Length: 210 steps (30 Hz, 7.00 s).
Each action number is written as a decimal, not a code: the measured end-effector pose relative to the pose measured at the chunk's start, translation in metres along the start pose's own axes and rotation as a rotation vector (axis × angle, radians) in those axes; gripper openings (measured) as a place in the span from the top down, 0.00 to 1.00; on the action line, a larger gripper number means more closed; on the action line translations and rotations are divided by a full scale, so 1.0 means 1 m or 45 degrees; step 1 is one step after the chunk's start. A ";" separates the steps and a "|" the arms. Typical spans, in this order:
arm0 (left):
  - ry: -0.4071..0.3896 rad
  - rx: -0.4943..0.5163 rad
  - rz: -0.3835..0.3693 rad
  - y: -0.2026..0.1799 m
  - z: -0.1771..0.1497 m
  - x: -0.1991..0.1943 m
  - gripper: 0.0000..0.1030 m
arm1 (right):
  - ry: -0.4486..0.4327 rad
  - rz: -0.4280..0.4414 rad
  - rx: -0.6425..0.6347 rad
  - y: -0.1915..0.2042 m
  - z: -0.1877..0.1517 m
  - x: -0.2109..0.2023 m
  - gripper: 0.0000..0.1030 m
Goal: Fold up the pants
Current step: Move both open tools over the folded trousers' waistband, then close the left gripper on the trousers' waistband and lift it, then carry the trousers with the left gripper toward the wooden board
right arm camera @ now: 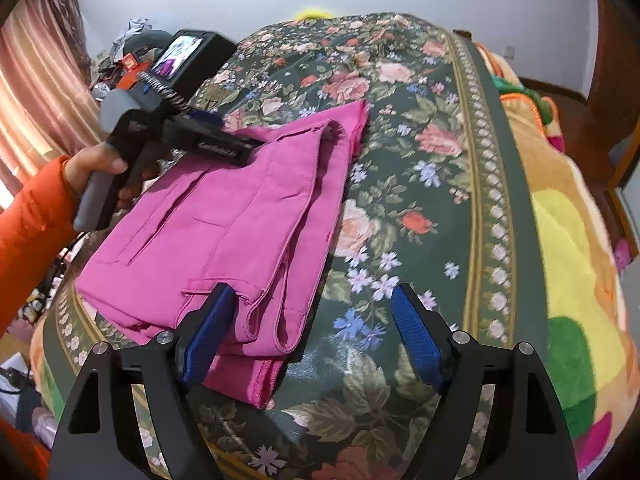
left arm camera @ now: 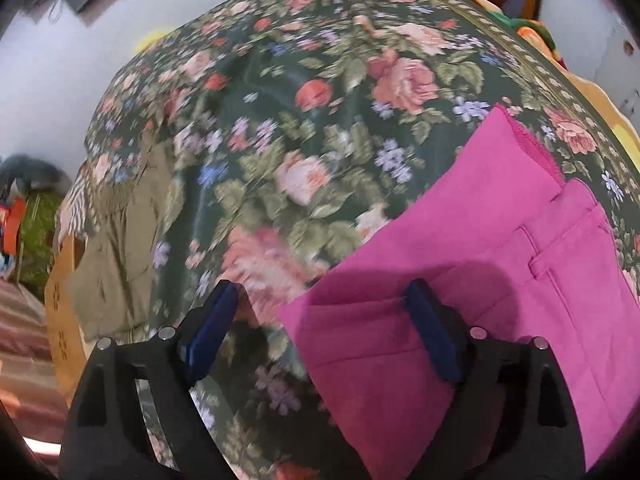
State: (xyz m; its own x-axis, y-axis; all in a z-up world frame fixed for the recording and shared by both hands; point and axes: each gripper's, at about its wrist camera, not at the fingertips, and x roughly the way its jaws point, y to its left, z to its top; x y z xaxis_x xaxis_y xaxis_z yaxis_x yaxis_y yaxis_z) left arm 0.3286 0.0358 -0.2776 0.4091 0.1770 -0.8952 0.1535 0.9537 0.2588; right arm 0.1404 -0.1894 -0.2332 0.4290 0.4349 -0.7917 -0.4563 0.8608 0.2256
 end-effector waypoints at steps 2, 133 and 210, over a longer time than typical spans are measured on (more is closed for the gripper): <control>0.000 -0.032 0.013 0.009 -0.009 -0.004 0.15 | -0.009 -0.043 -0.020 0.001 0.003 -0.003 0.25; -0.135 -0.412 -0.425 0.020 -0.113 -0.081 0.62 | 0.013 0.070 0.163 -0.020 0.013 0.024 0.69; -0.134 -0.743 0.012 0.338 -0.088 0.103 0.68 | 0.055 -0.023 -0.430 0.155 0.253 0.252 0.82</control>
State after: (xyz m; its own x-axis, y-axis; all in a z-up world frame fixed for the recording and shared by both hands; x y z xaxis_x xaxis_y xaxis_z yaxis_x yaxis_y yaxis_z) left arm 0.3437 0.3981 -0.3140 0.4999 0.1891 -0.8452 -0.3581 0.9337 -0.0029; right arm 0.3749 0.1201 -0.2543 0.4094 0.4024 -0.8188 -0.6844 0.7289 0.0161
